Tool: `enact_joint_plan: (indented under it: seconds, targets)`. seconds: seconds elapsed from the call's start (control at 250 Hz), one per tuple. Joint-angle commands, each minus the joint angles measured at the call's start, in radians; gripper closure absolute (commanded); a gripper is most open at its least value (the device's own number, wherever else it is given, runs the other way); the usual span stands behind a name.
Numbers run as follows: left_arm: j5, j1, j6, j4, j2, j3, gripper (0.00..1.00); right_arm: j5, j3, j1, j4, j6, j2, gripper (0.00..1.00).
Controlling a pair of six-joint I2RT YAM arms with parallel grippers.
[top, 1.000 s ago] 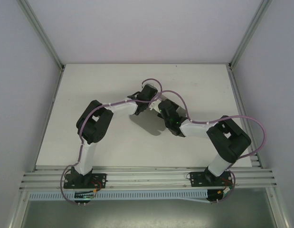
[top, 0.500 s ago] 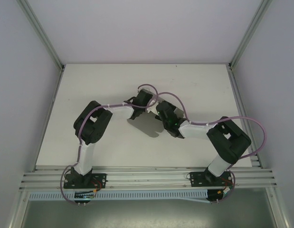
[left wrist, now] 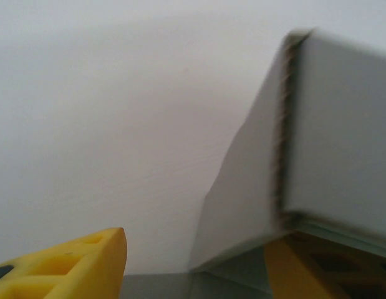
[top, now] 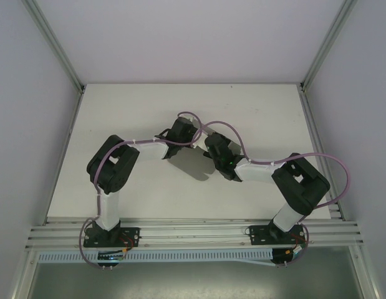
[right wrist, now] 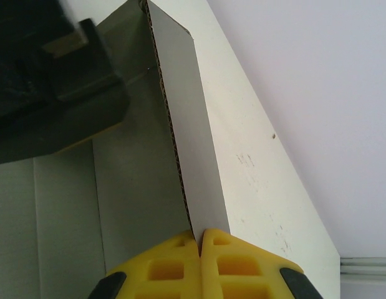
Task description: Assemble paper box
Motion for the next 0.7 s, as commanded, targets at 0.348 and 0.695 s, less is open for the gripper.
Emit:
enact_joint_plan:
  seconds: [0.348,0.695]
  targets:
    - [-0.021,0.022,0.071,0.058,0.050,0.063,0.81,-0.093,-0.030,0.010,-0.183,0.022,0.031,1.00]
    - [-0.049,0.022,0.082,0.066,0.005,0.041,1.00,-0.072,-0.004,-0.015,-0.113,0.138,-0.079,0.56]
